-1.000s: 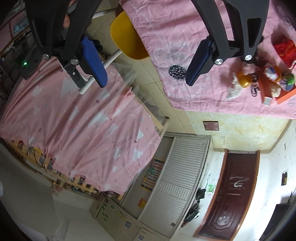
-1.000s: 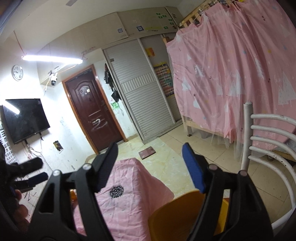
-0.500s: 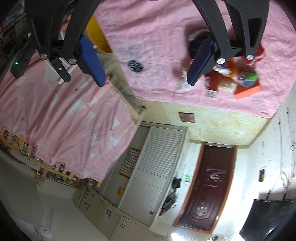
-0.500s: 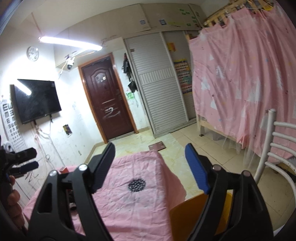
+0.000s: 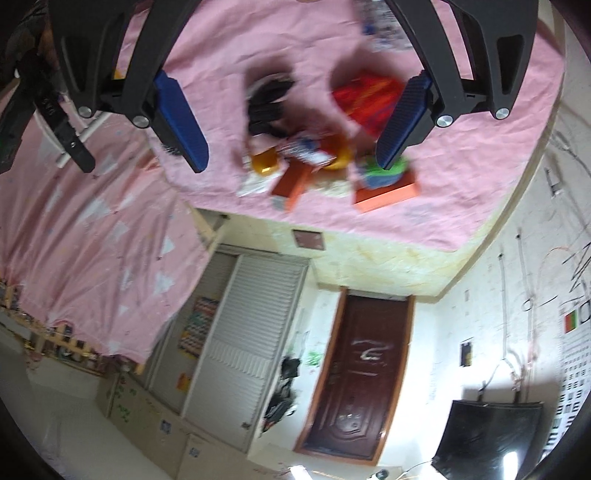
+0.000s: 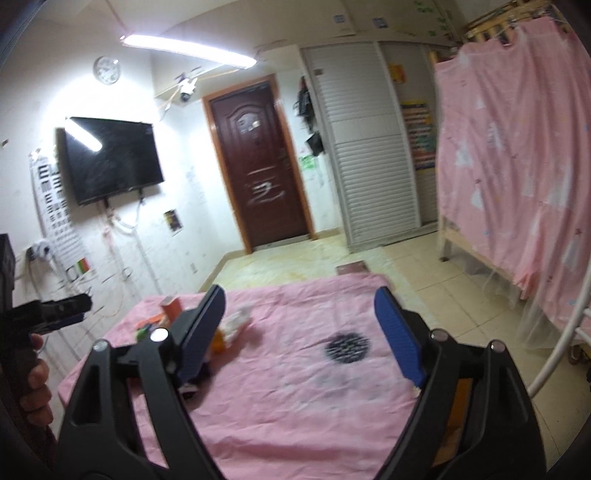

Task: Collect trash
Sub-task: 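Move both open tools back over the cluttered bed, then grasp the clear printed plastic wrapper with the left tool while the right tool grasps the black sock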

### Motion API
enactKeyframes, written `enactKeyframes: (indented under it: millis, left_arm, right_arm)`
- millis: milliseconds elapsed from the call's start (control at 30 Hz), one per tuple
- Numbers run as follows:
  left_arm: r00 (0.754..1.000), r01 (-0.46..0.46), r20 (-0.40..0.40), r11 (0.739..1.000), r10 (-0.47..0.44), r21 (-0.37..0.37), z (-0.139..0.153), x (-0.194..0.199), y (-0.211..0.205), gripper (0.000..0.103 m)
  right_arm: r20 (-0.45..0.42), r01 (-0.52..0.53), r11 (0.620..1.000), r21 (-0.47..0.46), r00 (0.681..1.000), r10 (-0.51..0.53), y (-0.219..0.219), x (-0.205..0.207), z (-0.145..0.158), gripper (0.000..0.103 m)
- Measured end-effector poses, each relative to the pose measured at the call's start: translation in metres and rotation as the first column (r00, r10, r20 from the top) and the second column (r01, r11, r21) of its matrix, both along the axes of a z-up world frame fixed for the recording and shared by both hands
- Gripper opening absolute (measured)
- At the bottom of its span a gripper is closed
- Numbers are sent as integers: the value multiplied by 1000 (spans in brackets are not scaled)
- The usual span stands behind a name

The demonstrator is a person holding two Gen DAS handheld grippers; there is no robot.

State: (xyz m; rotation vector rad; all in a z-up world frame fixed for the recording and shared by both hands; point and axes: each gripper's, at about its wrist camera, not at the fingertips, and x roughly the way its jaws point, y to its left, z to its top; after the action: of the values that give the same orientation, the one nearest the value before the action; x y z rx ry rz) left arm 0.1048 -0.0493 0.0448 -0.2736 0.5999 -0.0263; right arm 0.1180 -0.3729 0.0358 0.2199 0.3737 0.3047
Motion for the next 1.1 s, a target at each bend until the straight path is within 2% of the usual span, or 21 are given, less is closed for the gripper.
enactKeyframes:
  millis: [233, 300, 367, 500, 600, 733, 900, 1100]
  left_arm:
    - [996, -57, -70, 996, 62, 65, -29, -13, 30, 85]
    - [993, -64, -90, 995, 71, 77, -38, -17, 36, 85]
    - [992, -51, -114, 996, 60, 79, -46, -21, 39, 85]
    - [990, -20, -135, 993, 36, 119, -56, -29, 36, 85]
    - [986, 27, -167, 993, -8, 114, -63, -30, 35, 85]
    - [979, 44, -201, 992, -20, 115, -76, -30, 37, 85]
    - [972, 84, -231, 985, -48, 150, -89, -32, 33, 85]
    - [965, 118, -249, 982, -80, 145, -97, -33, 33, 85]
  right_arm:
    - [-48, -109, 994, -22, 993, 108, 44, 9, -14, 81]
    - [-58, -128, 991, -24, 990, 127, 52, 11, -17, 90]
    - [-70, -140, 990, -21, 988, 138, 62, 12, -19, 93]
    - [-105, -183, 982, -39, 978, 178, 84, 15, -26, 93]
    - [-140, -198, 978, -63, 972, 187, 104, 18, -32, 93]
    - [-175, -231, 969, -93, 961, 212, 122, 20, -39, 93]
    - [-218, -265, 951, -161, 949, 228, 144, 25, -46, 93]
    - [-266, -290, 921, -260, 938, 221, 170, 31, -54, 81]
